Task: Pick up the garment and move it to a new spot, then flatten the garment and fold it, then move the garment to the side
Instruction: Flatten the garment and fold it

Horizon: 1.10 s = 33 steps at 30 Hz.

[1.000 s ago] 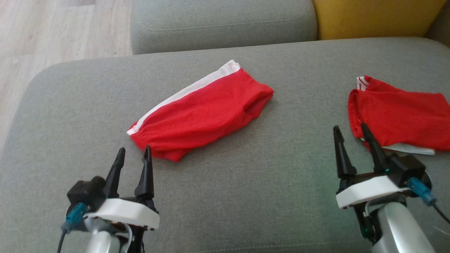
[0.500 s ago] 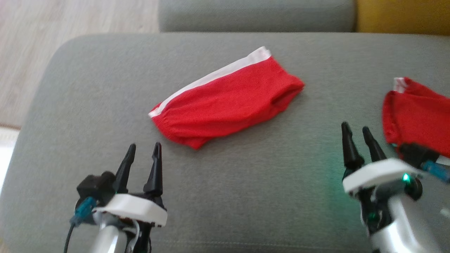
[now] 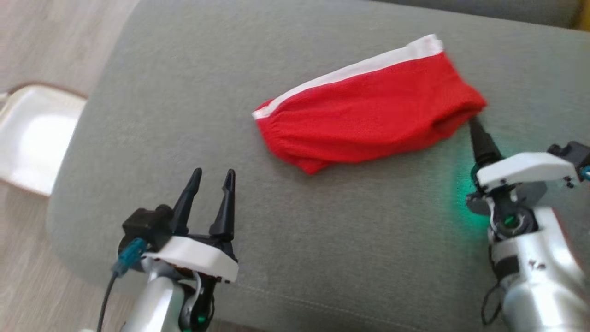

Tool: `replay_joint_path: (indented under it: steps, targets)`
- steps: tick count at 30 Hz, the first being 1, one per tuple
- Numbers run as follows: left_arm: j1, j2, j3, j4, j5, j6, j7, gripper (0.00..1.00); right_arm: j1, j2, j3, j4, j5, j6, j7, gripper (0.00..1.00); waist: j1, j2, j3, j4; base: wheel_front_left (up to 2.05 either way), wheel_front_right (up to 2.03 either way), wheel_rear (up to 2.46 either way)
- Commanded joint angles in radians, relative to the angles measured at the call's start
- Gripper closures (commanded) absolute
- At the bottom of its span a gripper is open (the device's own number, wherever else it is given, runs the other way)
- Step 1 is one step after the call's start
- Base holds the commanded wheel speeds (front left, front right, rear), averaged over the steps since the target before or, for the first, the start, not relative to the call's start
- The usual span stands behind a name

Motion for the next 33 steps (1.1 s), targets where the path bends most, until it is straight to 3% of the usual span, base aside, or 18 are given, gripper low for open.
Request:
replay_joint_path:
  steps: [1, 8, 25, 31, 32, 33]
  targets:
    - [-0.04, 0.003, 0.018, -0.03, -0.002, 0.003, -0.012, 0.0, -0.07, 0.006, -0.012, 0.011, 0.046, 0.003, 0.011, 0.0, 0.0, -0.0001, 0.036, 0.049, 0.0, 0.0, 0.0]
    - [-0.042, 0.003, -0.009, -0.021, 0.0, 0.016, -0.012, 0.0, -0.176, 0.006, -0.063, 0.152, 0.083, 0.003, 0.024, 0.0, 0.0, -0.0001, 0.051, 0.081, 0.0, 0.0, 0.0]
    - [-0.061, 0.003, -0.041, -0.048, -0.036, 0.033, -0.012, 0.0, -0.403, -0.021, -0.167, 0.521, -0.086, 0.003, 0.028, 0.0, 0.0, -0.0001, 0.086, 0.104, 0.0, 0.0, 0.0]
    - [-0.072, 0.003, -0.047, -0.05, -0.048, 0.037, -0.012, 0.0, -0.48, -0.033, -0.173, 0.59, -0.136, 0.003, 0.025, 0.0, 0.0, -0.0001, 0.103, 0.119, 0.0, 0.0, 0.0]
    - [-0.073, 0.003, -0.047, -0.05, -0.049, 0.038, -0.012, 0.0, -0.488, -0.033, -0.173, 0.595, -0.143, 0.003, 0.026, 0.84, 0.0, -0.0001, 0.105, 0.12, 0.0, 0.0, 0.0]
    - [-0.074, 0.003, -0.046, -0.049, -0.05, 0.039, -0.012, 0.0, -0.494, -0.034, -0.171, 0.599, -0.153, 0.003, 0.018, 1.0, 0.0, -0.0001, 0.105, 0.119, 0.0, 0.0, 0.0]
